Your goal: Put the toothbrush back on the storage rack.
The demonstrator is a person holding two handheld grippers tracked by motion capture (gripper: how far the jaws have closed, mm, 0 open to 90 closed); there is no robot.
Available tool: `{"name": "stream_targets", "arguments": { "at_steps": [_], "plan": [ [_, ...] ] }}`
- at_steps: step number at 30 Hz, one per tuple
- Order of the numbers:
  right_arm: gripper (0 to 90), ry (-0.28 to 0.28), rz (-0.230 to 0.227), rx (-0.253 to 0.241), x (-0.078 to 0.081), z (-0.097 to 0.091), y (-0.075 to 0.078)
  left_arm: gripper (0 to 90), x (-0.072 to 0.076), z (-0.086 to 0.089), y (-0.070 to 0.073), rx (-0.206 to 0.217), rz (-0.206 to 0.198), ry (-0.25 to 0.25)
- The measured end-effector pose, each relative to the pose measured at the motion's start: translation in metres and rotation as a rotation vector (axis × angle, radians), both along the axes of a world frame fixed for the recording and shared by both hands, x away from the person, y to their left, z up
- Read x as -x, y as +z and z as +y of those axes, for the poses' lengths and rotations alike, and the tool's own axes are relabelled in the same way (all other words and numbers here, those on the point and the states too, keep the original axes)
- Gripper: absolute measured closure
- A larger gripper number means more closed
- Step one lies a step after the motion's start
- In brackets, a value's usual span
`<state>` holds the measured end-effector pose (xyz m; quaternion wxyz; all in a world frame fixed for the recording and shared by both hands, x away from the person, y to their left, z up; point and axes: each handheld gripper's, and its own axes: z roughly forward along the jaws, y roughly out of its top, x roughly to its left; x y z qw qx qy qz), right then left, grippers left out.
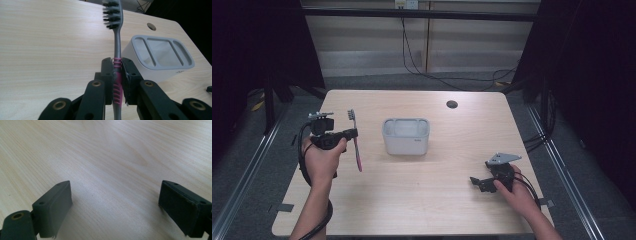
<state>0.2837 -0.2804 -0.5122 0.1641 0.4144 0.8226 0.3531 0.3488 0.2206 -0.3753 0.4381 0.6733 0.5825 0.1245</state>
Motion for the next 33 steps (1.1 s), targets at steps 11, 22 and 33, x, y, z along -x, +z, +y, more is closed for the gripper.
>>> {"name": "stream_targets", "arguments": {
  "at_steps": [11,22,33],
  "plan": [
    [10.9,0.001,0.0,-0.001,0.0,0.0,0.0,81.2,-0.002,-0.006,0.006,0.006,-0.042,0.004],
    [10.9,0.0,0.0,-0.001,0.0,0.0,0.0,81.2,-0.007,-0.01,0.021,0.008,-0.071,-0.001],
    [10.9,0.0,0.0,-0.001,0.0,0.0,0.0,81.2,-0.013,-0.017,0.033,0.013,-0.102,-0.006]
  ]
}}
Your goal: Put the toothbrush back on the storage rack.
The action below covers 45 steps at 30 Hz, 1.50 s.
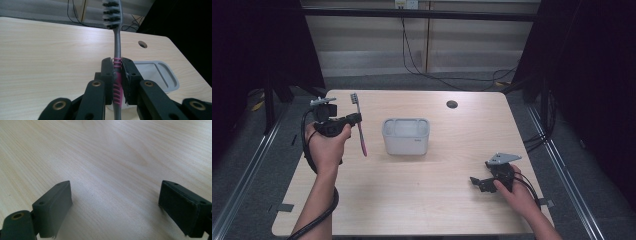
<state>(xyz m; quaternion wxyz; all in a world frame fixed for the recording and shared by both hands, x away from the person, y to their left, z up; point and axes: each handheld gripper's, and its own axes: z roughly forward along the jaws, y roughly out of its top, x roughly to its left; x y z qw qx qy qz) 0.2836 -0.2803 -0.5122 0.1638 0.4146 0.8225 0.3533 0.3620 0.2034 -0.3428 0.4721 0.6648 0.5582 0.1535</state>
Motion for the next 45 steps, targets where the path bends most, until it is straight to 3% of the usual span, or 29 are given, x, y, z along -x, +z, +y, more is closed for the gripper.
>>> {"name": "stream_targets", "arguments": {
  "at_steps": [27,45],
  "plan": [
    [10.9,0.0,0.0,0.0,0.0,0.0,0.0,81.1,-0.015,-0.023,0.022,-0.012,-0.064,-0.025],
    [10.9,-0.001,0.001,0.0,0.0,0.0,0.0,81.1,-0.023,-0.034,0.032,-0.01,-0.08,-0.036]
  ]
}}
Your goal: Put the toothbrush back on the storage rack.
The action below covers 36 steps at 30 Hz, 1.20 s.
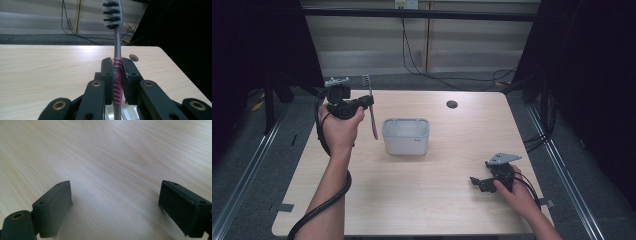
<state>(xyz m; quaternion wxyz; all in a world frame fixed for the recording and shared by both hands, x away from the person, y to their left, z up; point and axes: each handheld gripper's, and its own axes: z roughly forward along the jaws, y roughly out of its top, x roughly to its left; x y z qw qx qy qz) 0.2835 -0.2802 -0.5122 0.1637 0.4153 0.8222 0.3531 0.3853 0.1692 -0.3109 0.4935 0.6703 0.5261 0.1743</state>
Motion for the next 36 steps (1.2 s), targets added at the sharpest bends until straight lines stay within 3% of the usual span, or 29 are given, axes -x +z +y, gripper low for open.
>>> {"name": "stream_targets", "arguments": {
  "at_steps": [20,36],
  "plan": [
    [10.9,0.001,0.0,0.0,0.0,0.0,0.0,81.1,-0.008,-0.014,0.007,-0.015,-0.027,-0.013],
    [10.9,0.002,-0.002,0.0,0.0,0.0,0.0,81.1,-0.016,-0.022,0.002,-0.023,-0.037,-0.016]
  ]
}}
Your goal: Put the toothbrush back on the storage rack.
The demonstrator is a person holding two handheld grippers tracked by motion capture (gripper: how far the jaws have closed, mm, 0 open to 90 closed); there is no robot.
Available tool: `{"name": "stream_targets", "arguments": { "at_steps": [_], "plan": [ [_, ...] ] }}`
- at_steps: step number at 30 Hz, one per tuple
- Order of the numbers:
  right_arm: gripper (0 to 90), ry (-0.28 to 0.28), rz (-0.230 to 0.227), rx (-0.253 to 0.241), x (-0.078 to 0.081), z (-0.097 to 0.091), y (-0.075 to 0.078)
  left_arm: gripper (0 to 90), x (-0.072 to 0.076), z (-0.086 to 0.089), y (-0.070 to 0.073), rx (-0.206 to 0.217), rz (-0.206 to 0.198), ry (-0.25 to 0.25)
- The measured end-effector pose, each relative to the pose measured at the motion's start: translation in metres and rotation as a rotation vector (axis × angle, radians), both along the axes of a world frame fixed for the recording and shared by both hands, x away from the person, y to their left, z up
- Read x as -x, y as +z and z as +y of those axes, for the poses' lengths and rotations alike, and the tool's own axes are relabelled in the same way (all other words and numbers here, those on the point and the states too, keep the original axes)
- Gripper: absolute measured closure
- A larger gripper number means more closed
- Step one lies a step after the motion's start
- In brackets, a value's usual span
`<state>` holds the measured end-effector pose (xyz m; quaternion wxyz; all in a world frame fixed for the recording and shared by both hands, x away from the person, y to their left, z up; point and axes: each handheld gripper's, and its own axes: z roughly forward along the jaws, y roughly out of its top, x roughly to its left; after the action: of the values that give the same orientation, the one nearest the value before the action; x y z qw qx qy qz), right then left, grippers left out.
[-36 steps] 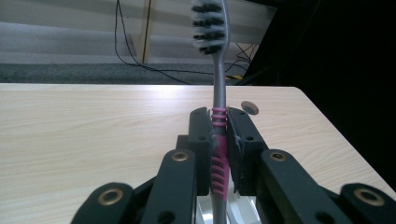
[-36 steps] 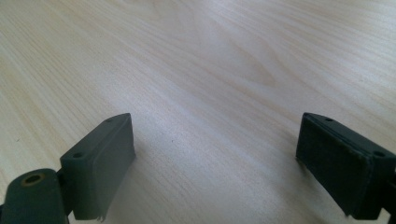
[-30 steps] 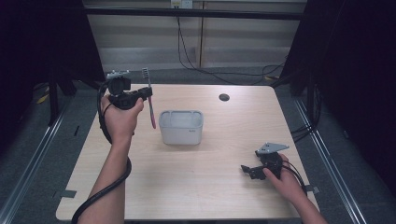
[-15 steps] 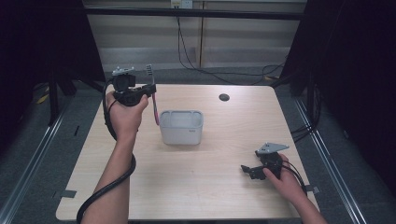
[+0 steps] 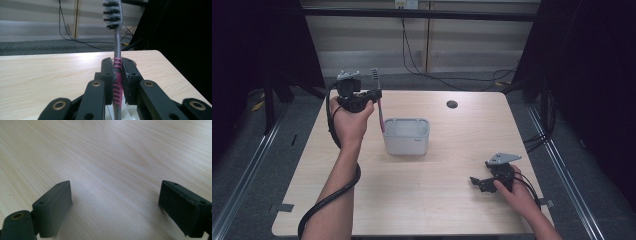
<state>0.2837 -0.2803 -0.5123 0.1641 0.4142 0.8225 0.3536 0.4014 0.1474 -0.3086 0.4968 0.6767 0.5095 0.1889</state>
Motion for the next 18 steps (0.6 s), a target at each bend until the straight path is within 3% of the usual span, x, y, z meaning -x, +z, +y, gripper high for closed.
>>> {"name": "stream_targets", "arguments": {
  "at_steps": [18],
  "plan": [
    [10.9,0.0,0.001,0.0,0.0,0.0,0.0,81.0,-0.013,-0.011,-0.01,-0.01,-0.007,0.001]
  ]
}}
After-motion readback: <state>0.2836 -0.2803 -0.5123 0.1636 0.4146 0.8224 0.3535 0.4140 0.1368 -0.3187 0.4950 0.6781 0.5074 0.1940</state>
